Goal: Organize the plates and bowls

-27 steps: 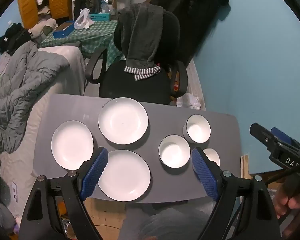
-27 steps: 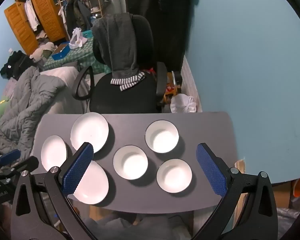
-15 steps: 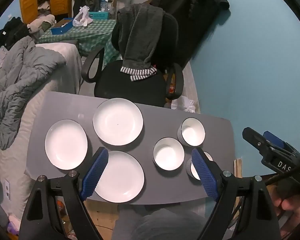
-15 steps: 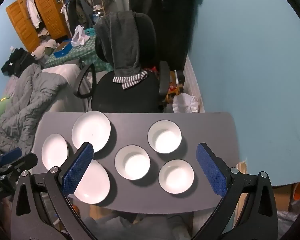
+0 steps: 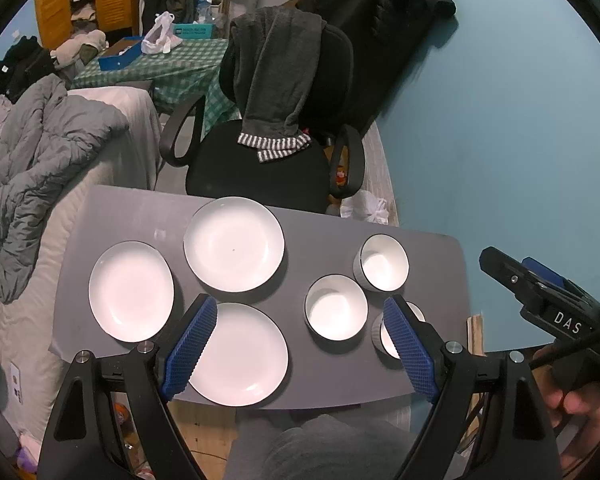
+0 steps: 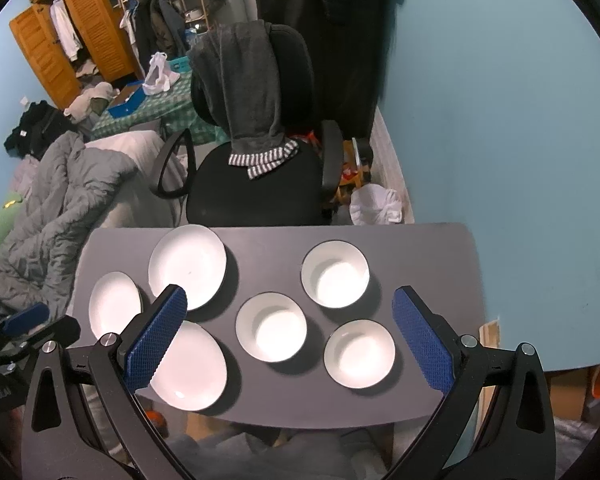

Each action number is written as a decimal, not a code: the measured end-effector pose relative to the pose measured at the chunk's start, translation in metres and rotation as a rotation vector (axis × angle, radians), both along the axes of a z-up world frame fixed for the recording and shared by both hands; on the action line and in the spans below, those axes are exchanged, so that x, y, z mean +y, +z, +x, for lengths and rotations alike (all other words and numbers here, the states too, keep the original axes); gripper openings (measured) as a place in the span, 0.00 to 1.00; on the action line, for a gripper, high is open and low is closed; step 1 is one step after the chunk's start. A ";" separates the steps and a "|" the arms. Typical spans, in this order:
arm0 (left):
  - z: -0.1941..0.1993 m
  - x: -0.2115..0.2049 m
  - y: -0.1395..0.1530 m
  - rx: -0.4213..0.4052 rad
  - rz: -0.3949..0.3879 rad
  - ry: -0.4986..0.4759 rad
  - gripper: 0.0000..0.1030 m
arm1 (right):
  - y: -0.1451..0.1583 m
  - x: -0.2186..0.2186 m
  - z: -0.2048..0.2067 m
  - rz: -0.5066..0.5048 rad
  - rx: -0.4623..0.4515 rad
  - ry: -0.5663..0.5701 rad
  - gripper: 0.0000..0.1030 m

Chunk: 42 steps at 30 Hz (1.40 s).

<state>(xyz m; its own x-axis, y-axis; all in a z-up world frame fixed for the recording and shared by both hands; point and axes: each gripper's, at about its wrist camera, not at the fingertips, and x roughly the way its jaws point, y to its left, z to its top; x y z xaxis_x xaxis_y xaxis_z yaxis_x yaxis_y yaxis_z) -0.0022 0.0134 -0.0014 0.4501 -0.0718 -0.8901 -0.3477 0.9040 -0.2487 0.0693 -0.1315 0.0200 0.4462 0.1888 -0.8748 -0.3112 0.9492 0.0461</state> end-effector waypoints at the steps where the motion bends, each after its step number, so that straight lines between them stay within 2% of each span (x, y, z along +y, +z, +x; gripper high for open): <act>1: 0.000 0.000 0.000 -0.002 0.001 -0.001 0.84 | 0.000 0.001 0.000 0.000 0.000 0.002 0.98; 42: 0.003 0.000 -0.004 0.001 -0.013 -0.014 0.84 | -0.006 0.010 0.001 -0.003 0.025 0.025 0.98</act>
